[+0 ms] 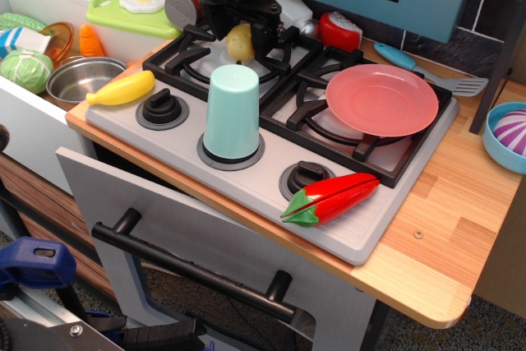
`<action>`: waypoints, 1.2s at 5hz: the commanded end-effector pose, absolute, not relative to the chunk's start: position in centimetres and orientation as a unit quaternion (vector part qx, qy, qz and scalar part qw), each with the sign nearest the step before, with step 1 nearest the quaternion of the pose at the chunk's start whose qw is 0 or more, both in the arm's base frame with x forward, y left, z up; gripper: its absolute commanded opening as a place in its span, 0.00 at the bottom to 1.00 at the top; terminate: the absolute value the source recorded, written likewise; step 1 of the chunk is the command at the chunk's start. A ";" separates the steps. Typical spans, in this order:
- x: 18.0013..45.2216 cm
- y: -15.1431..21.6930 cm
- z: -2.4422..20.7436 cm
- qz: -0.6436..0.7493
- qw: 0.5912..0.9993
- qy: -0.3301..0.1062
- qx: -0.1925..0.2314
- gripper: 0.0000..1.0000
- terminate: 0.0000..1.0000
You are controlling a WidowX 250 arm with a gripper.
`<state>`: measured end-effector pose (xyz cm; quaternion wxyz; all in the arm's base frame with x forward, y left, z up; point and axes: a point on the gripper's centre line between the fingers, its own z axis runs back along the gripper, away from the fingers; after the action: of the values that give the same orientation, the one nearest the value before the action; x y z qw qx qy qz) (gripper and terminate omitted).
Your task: Put potato on plate
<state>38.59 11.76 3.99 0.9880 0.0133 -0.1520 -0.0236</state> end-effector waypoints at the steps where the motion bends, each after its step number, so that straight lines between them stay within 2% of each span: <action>1: 38.6 12.9 5.0 -0.024 0.983 -0.180 0.021 0.00 0.00; 2: 38.8 12.9 4.3 -0.016 0.984 -0.178 0.004 0.00 0.00; 3: 38.7 12.2 4.7 -0.012 0.982 -0.188 0.009 0.00 0.00; 4: 37.8 9.1 8.0 -0.009 0.982 -0.184 0.035 0.00 0.00; 5: 36.6 4.4 10.4 -0.046 0.981 -0.181 0.053 0.00 0.00; 6: 34.7 1.8 11.2 -0.070 0.982 -0.167 0.054 0.00 0.00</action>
<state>33.75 0.60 9.09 0.9871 0.0396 -0.1262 -0.0904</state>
